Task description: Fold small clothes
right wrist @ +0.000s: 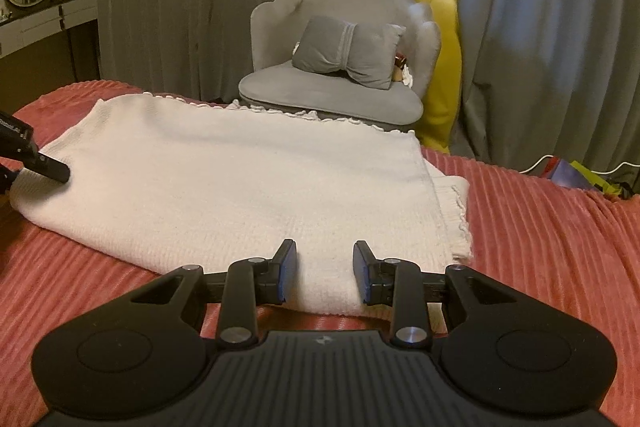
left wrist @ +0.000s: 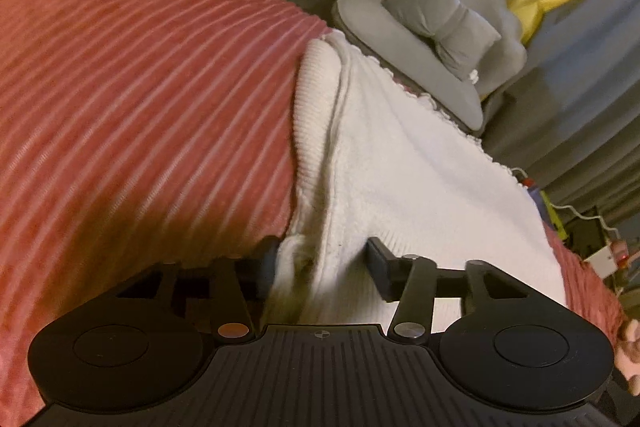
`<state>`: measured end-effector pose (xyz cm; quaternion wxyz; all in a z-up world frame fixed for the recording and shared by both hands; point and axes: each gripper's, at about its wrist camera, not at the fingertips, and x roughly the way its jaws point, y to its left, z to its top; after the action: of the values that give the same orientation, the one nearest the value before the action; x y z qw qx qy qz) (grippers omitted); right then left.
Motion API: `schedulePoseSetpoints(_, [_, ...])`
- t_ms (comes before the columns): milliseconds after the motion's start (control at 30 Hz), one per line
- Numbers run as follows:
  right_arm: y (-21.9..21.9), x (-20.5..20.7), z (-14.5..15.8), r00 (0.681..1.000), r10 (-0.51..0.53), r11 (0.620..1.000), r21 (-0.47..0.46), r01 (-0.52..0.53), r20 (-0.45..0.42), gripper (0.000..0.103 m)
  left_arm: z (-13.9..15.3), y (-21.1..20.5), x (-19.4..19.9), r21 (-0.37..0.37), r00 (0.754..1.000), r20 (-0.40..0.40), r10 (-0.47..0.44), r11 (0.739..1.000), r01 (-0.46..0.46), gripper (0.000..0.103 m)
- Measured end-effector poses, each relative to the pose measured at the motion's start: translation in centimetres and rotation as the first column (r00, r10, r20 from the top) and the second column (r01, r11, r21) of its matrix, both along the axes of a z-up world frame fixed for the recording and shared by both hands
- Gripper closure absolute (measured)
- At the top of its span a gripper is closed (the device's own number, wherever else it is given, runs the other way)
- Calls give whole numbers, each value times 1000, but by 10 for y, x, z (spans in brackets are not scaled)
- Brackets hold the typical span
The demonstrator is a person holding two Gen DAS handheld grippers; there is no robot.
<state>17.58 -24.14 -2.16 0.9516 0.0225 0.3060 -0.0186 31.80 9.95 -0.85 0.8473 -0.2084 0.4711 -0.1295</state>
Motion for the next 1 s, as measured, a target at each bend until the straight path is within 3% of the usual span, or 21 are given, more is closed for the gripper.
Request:
schedulePoseSetpoints(67, [3,-1,0,1000,1,1000,6,-1,2,72,-1,-1,2,-36,1000,-5,10,999,-10,33])
schedulePoseSetpoints(167, [11,-3,3,1000,11,1000,4,-11,18,72,-2,-7,8,-31,1000,-12,12,999,-12,31])
schedulePoseSetpoints(233, [19,-1,5,1000,20,1000,8,-20,23,72,-2,-11,12,-14,1000,-8,11,1000,-11,37])
schedulePoseSetpoints(267, [24,0,5,999,27,999,21,-28,19,72,0,-12,14,5,1000,-6,12,1000,-12,52])
schedulePoseSetpoints(300, [29,2,6,999,37,999,36,-37,17,72,0,-13,15,19,1000,-5,10,1000,-10,60])
schedulePoseSetpoints(467, [57,13,4,998,68,996,61,-68,12,78,9,-12,14,13,1000,-2,-6,1000,7,71])
schedulePoseSetpoints(600, [74,16,3,997,75,995,58,-76,23,79,14,-9,16,-20,1000,-4,6,1000,-6,70])
schedulePoseSetpoints(700, [83,27,-13,995,82,996,22,-81,-56,78,5,-6,20,-11,999,-43,23,1000,-24,60])
schedulePoseSetpoints(767, [83,28,-16,994,92,996,20,-91,-56,78,1,-1,20,-42,999,-41,34,998,-35,56])
schedulePoseSetpoints(1000, [61,7,-6,996,75,991,115,-71,-38,78,-5,7,23,-103,993,-61,97,989,-103,46])
